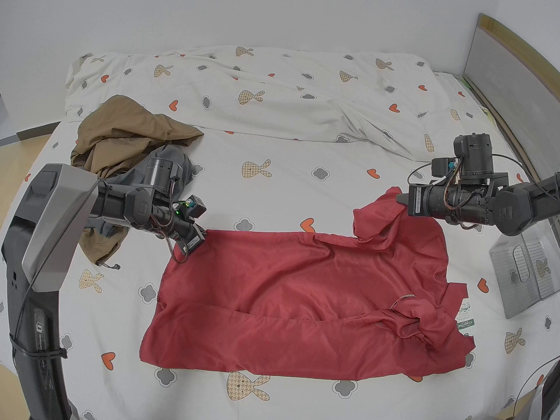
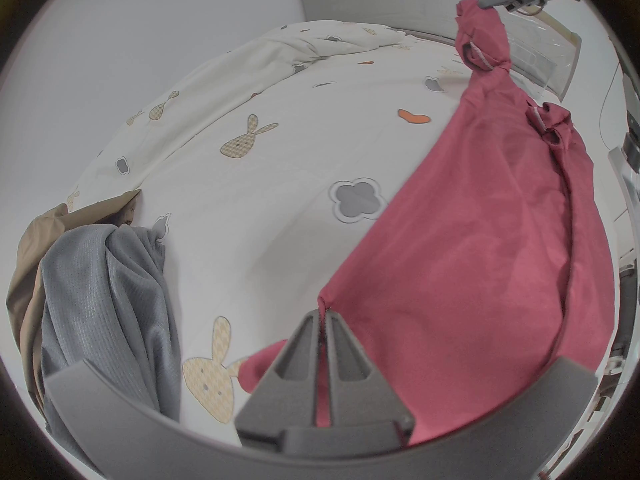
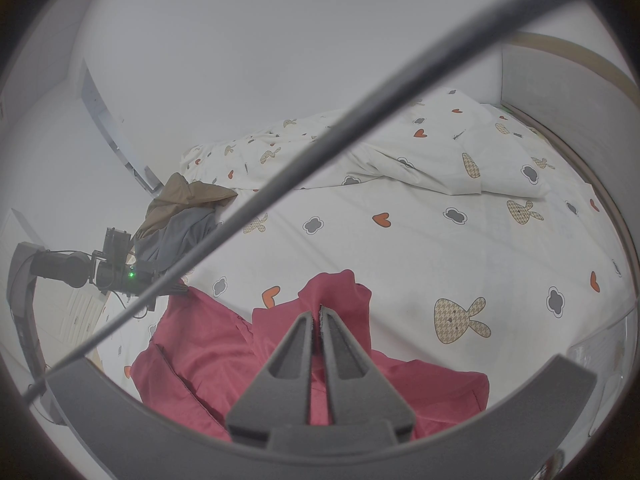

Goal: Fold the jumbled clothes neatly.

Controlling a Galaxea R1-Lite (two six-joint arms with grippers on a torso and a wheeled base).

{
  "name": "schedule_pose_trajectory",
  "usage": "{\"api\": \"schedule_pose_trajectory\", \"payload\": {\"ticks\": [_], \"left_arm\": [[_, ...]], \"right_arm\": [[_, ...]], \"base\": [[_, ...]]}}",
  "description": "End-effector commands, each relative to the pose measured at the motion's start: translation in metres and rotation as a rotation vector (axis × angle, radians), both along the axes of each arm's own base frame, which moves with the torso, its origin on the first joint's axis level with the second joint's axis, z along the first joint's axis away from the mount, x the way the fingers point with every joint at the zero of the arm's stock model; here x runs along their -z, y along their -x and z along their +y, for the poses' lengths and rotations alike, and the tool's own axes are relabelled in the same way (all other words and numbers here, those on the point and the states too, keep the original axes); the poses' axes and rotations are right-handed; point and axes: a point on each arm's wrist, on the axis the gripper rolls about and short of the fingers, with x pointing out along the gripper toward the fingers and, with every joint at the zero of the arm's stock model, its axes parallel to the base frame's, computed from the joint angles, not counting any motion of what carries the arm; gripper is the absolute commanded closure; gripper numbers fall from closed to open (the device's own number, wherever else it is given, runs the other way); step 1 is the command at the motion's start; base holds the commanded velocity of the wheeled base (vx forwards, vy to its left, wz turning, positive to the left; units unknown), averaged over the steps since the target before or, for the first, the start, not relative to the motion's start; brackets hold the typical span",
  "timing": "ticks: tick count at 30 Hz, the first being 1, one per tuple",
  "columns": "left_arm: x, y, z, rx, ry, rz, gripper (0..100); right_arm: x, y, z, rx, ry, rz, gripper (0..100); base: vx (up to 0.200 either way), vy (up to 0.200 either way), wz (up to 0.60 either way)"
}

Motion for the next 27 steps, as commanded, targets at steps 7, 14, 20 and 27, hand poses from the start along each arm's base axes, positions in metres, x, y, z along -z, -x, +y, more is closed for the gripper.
{"api": "schedule_pose_trajectory", "payload": {"ticks": [7,14,20,27], "left_arm": [[-0.026,0.034,0.000,0.019,0.001,-0.026,100],[-0.033,0.054,0.008,0.012,-0.002,-0.008,100],[-0.036,0.085,0.012,0.024,-0.008,0.018,100],[-0.023,0.109,0.012,0.057,-0.039,0.052,100]], "right_arm": [[-0.012,0.019,-0.008,0.009,-0.006,-0.018,100],[-0.012,0.044,-0.016,0.013,-0.003,0.002,100],[-0.006,0.060,-0.023,0.021,0.003,0.030,100],[0.007,0.073,-0.023,0.011,0.017,0.077,100]], "base": [[0.000,0.000,0.00],[0.000,0.000,0.00],[0.000,0.000,0.00],[0.000,0.000,0.00]]}}
